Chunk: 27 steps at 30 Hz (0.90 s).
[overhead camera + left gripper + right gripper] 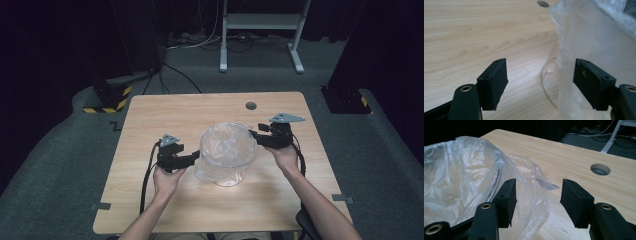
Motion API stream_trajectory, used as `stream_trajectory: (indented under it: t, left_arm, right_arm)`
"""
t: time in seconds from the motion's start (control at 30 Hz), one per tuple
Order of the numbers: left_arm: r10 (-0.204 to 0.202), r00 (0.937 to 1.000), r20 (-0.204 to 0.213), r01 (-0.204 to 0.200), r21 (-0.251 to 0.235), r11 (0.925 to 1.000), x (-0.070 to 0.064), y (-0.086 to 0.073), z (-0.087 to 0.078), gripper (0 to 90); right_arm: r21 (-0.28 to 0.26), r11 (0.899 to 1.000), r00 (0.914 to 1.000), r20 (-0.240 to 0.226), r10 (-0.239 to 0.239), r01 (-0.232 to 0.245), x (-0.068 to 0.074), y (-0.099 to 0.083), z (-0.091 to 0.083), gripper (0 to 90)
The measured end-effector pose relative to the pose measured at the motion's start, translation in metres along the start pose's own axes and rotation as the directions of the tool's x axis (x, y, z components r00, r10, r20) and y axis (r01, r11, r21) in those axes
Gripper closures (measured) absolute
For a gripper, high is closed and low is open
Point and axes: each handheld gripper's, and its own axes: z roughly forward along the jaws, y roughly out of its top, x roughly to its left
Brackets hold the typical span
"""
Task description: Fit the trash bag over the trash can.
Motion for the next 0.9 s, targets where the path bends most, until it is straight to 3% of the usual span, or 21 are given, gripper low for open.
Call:
stream_trajectory:
  t: [0.13,0.33,0.47,0.73,0.9]
  left_arm:
    - [0.017,0.9994,-0.030,-0.015,0.066,0.9977,0.000,0.001,0.013,30.1]
    - [-0.003,1.0000,0.006,0.002,0.117,0.9931,0.006,0.001,0.016,29.3]
    - [-0.044,0.9979,0.048,0.041,0.075,0.9964,0.014,0.008,0.007,29.4]
    - [-0.062,0.9933,0.098,0.062,0.007,0.9981,0.029,0.015,-0.005,29.0]
    - [-0.067,0.9949,0.075,0.068,-0.012,0.9976,0.037,0.017,-0.001,29.0]
  right_arm:
    - [0.012,1.000,1.0000,0.004,-0.009,0.009,0.002,-0.006,-0.006,46.1]
    - [0.000,0.999,0.9980,0.049,-0.040,0.040,0.004,-0.010,-0.020,44.2]
    - [-0.006,0.999,0.9977,0.056,-0.039,0.039,0.001,-0.014,-0.030,43.9]
    - [-0.016,1.000,0.9972,0.075,0.000,0.001,-0.010,-0.025,-0.044,44.0]
    - [-0.006,0.999,0.9964,0.078,0.035,-0.035,-0.018,-0.034,-0.045,43.8]
